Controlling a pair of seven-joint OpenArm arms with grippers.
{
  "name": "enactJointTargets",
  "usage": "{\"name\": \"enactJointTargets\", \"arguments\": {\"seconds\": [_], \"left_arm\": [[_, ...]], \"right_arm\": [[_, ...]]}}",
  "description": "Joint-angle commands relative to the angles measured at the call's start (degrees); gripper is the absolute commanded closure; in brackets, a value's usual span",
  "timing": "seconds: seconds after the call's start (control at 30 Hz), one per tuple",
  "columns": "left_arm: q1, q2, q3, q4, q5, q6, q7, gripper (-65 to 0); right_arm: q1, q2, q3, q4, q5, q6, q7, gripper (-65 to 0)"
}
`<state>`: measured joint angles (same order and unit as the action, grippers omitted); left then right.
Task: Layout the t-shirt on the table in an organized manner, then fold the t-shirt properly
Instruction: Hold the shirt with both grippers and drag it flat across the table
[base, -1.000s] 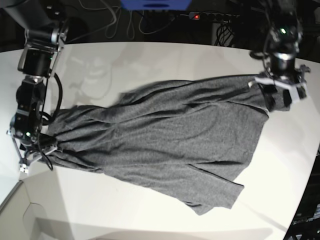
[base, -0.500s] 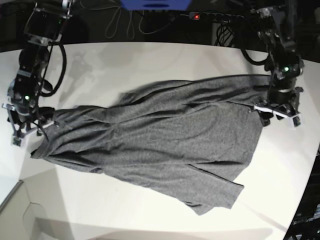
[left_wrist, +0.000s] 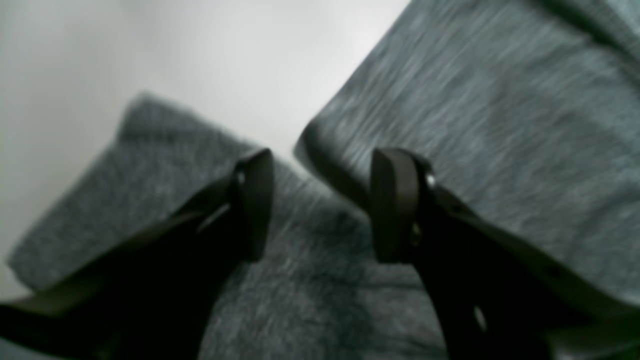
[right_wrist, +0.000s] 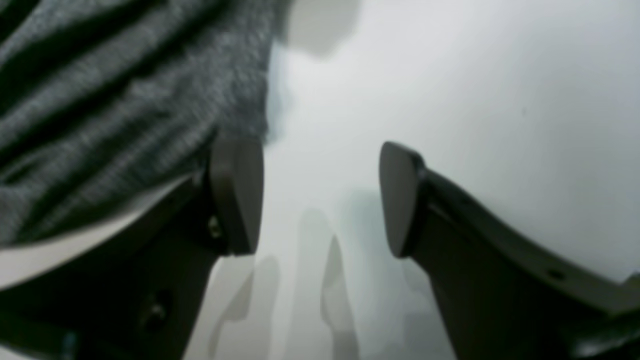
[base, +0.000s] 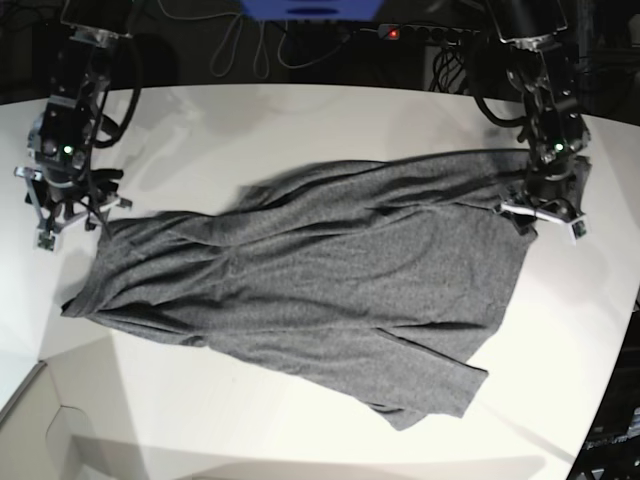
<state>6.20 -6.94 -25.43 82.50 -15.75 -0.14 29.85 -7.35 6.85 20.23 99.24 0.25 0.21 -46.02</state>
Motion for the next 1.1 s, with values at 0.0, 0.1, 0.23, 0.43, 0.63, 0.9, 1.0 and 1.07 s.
{"name": "enactJointTargets", "arguments": {"seconds": [0.0,0.1,0.23,0.43,0.63,0.9,1.0,1.07], "left_arm": [[-1.58,-0.66,-0.2,0.36,-0.3,0.01,-1.93,-30.4],[-3.25,-0.66,-0.2,-1.75,-0.3,0.01,-2.29,-30.4],[-5.01,-0.66,-0.2,-2.28,-0.21,0.01,-2.11,-30.4],[-6.94,-0.66,-0.2,-2.54,-0.12,0.01,-1.76,-30.3],[-8.7,-0.66,-0.11,-8.26,-0.38,0.01,-1.76,-27.9],[-8.7,-0.66,-0.11,-8.7,-0.56,-0.08,-1.85,-0.5],[-8.26,-0.58,-0.11,-4.56,-0.38,0.36,-1.76,-1.6],[-7.03,-0.49,-0.11,-1.05,-0.21,0.36,-1.76,0.0]], "right_arm": [[0.45,0.66,0.21,1.11,-0.3,0.19,0.88,-37.3],[-0.51,0.66,0.12,1.11,-0.3,0.19,0.88,-37.3],[-1.04,0.58,0.12,1.11,-0.3,0.19,0.88,-37.3],[-1.13,0.58,0.21,1.11,-0.3,0.19,0.88,-37.3],[-1.13,0.58,0.21,1.11,-0.38,0.19,0.61,-37.3],[-1.13,0.58,0.3,1.11,-0.38,0.19,0.53,-37.3],[-1.13,0.58,0.3,1.11,-0.38,0.19,0.53,-37.3],[-1.13,0.58,0.3,1.11,-0.38,0.19,0.53,-37.3]]}}
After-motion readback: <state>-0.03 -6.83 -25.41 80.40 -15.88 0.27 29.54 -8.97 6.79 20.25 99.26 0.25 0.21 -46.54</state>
